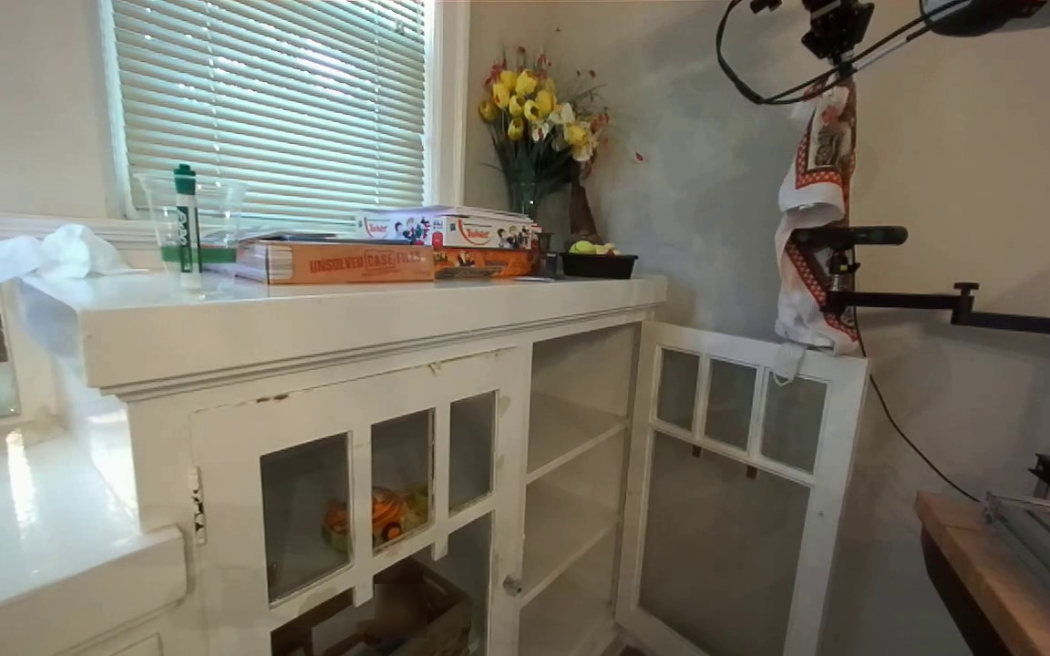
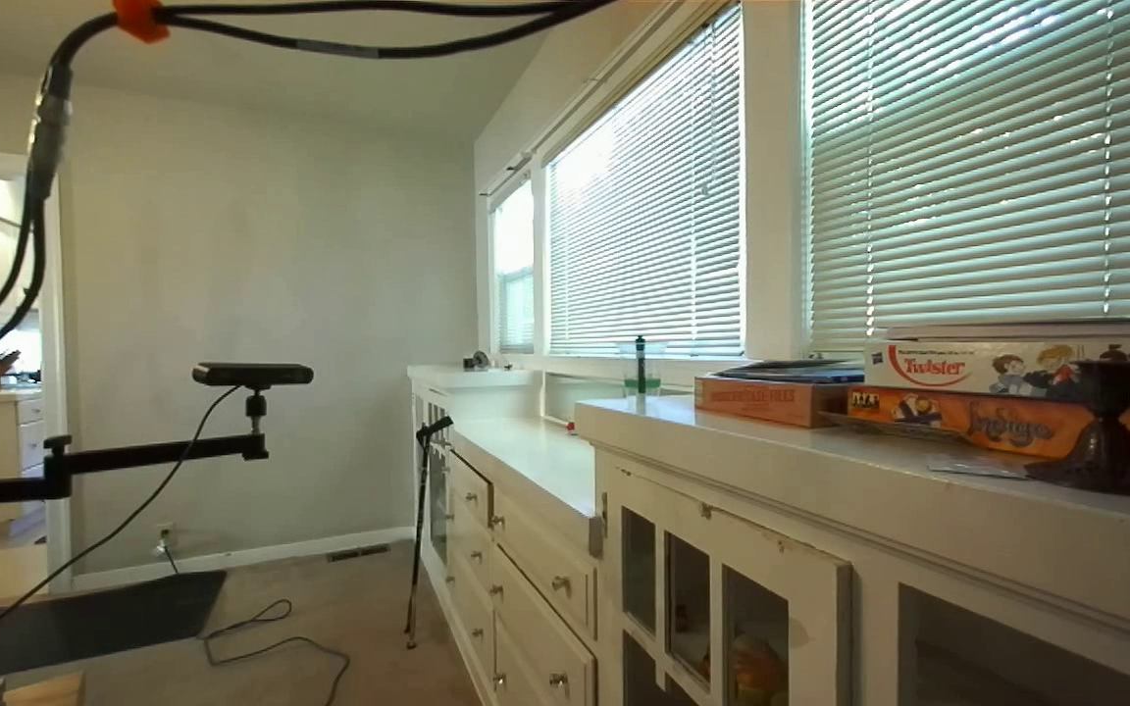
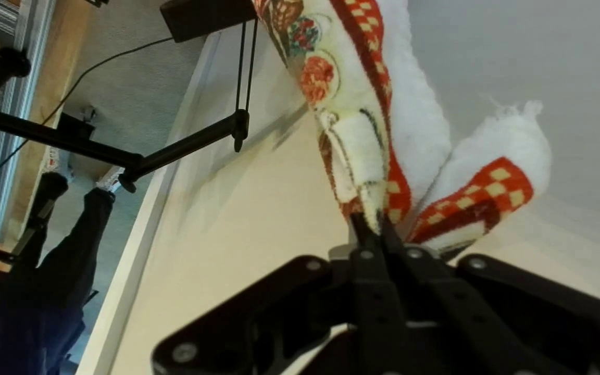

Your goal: Pick up the cloth from the counter and hang it on the cabinet door

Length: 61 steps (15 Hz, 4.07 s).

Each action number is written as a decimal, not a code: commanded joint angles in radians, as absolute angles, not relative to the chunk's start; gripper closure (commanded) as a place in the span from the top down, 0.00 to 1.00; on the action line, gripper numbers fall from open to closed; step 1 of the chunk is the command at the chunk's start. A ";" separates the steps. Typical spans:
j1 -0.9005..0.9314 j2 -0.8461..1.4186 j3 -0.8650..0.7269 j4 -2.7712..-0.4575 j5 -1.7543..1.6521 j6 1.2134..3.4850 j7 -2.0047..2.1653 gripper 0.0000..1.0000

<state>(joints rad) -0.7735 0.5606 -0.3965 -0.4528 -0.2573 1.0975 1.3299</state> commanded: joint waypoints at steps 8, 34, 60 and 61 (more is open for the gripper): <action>-0.786 0.633 -0.401 -0.436 -0.281 1.317 1.343 0.01; -0.778 0.856 -0.338 -0.425 -0.230 1.344 1.260 0.01; -0.823 0.950 -0.338 -0.469 -0.244 1.487 1.206 0.01; -0.830 0.985 -0.337 -0.434 -0.244 1.469 1.194 0.01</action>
<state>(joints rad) -0.8211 0.9392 -0.3308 -0.4571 -0.2477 1.4587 1.2151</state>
